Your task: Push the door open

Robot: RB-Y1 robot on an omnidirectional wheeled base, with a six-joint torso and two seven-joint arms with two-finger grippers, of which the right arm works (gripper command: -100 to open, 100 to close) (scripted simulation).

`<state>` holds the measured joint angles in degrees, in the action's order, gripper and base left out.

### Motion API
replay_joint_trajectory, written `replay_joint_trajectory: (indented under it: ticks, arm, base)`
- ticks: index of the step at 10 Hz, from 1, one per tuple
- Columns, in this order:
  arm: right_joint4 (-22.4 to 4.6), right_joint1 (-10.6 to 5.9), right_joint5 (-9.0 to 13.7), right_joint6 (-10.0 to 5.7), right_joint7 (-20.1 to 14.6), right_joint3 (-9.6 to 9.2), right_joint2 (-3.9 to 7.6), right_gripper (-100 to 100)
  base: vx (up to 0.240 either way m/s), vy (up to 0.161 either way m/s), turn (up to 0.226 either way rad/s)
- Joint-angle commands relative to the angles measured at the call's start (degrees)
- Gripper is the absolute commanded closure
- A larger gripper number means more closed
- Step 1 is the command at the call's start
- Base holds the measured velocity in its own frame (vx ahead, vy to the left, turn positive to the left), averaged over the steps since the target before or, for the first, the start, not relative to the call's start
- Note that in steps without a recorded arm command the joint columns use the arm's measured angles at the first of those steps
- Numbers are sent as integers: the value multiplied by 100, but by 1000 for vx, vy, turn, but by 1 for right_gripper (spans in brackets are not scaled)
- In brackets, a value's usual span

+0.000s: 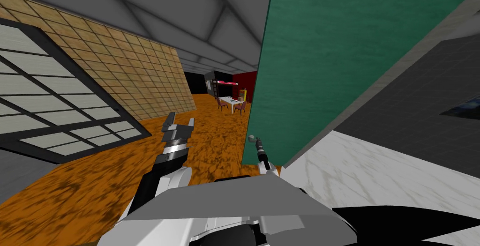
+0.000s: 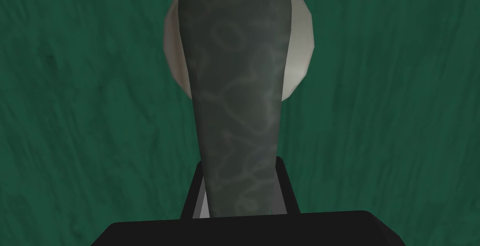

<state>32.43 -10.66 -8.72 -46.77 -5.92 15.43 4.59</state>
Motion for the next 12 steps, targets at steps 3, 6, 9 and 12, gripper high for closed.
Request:
replay_joint_trajectory:
  ticks: [3, 6, 9, 12]
  arm:
    - [130, 31, 73, 39, 29, 115, 64, 100]
    - [130, 39, 175, 47, 98, 263, 67, 100]
    - [131, 47, 271, 54, 163, 403, 55, 100]
    - [132, 56, 374, 62, 232, 553, 23, 100]
  base:
    - [107, 43, -26]
    - [146, 74, -59]
    - [122, 59, -44]
    - [173, 71, -63]
